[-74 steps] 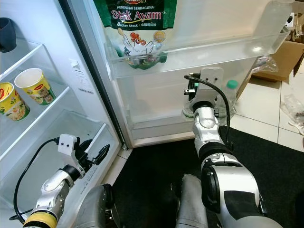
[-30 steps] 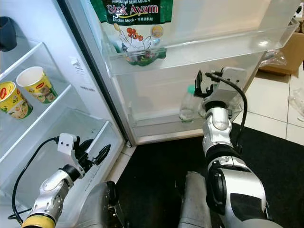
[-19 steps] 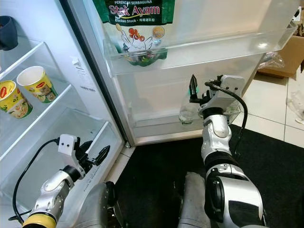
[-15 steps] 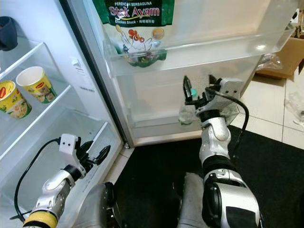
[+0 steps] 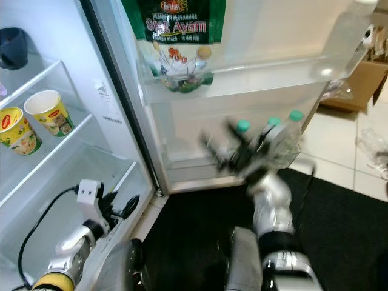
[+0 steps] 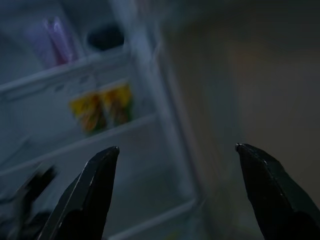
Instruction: Restocking fridge
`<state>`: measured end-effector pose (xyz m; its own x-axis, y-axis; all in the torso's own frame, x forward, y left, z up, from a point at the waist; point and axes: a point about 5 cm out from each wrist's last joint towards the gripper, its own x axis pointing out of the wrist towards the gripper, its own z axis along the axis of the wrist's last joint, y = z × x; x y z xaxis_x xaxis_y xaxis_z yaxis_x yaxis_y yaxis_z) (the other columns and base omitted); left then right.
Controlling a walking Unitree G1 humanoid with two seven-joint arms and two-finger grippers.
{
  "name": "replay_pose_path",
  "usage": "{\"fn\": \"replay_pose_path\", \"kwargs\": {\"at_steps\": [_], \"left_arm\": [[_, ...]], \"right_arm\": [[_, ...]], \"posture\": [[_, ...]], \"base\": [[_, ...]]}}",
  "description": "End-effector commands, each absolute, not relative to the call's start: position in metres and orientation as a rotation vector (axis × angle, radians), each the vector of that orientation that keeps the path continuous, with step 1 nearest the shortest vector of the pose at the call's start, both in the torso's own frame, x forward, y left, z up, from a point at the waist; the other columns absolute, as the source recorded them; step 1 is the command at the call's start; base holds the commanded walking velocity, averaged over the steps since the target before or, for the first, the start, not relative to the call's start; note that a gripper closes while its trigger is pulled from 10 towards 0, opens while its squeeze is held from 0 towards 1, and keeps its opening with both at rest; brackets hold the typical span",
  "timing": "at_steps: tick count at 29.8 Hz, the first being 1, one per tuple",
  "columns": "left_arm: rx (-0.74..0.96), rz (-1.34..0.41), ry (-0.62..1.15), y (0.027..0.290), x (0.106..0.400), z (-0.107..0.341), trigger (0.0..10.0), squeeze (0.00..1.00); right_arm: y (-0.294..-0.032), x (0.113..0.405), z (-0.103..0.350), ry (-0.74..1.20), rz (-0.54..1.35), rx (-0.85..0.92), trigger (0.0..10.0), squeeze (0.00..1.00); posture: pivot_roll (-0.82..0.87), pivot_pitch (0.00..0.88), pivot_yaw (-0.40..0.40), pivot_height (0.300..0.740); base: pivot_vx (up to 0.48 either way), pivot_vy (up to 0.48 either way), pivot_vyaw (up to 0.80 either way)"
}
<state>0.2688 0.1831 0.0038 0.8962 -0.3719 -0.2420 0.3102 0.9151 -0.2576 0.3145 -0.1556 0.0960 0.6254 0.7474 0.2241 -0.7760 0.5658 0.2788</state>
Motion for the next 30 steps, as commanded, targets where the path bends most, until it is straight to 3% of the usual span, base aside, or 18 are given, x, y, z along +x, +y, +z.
{"fn": "replay_pose_path", "kwargs": {"at_steps": [1,5,7,10,12,18,23,30], "left_arm": [[-0.223,-0.294,0.329,0.197,0.259,-0.005,10.0,0.00],[-0.252,-0.257,0.332,0.201,0.257,-0.008,10.0,0.00],[-0.264,-0.234,0.331,0.203,0.257,-0.008,10.0,0.00],[-0.266,-0.226,0.335,0.204,0.257,-0.009,10.0,0.00],[-0.268,-0.195,0.370,0.208,0.253,-0.015,10.0,0.00],[-0.276,-0.139,0.439,0.215,0.241,-0.026,10.0,0.00],[-0.306,-0.042,0.568,0.225,0.215,-0.047,10.0,0.00],[-0.311,-0.010,0.661,0.228,0.194,-0.060,10.0,0.00]], "right_arm": [[-0.158,0.308,0.081,-0.016,0.889,0.397,10.0,0.00],[-0.163,0.299,0.061,0.072,0.847,0.431,10.0,0.00],[-0.172,0.285,0.031,0.247,0.740,0.445,10.0,0.00],[-0.177,0.277,0.017,0.326,0.684,0.461,10.0,0.00],[-0.190,0.261,-0.006,0.449,0.523,0.520,10.0,0.00],[-0.204,0.245,-0.024,0.522,0.365,0.561,10.0,0.00],[-0.217,0.223,-0.044,0.629,0.163,0.570,10.0,0.00],[-0.222,0.214,-0.051,0.669,0.072,0.567,10.0,0.00]], "posture": [[0.02,0.110,0.062,0.495],[0.01,0.102,0.054,0.495],[0.01,0.094,0.047,0.495],[0.01,0.087,0.042,0.495],[0.01,0.074,0.035,0.495],[0.00,0.060,0.026,0.509],[0.00,0.038,0.021,0.534],[0.00,0.013,0.025,0.559]], "base": [[0.000,0.000,0.00],[0.000,0.000,0.00],[0.000,0.000,0.00],[0.000,0.000,0.00],[0.000,0.000,0.00],[0.000,0.000,0.00],[0.000,0.000,0.00],[0.000,0.000,0.00]]}}
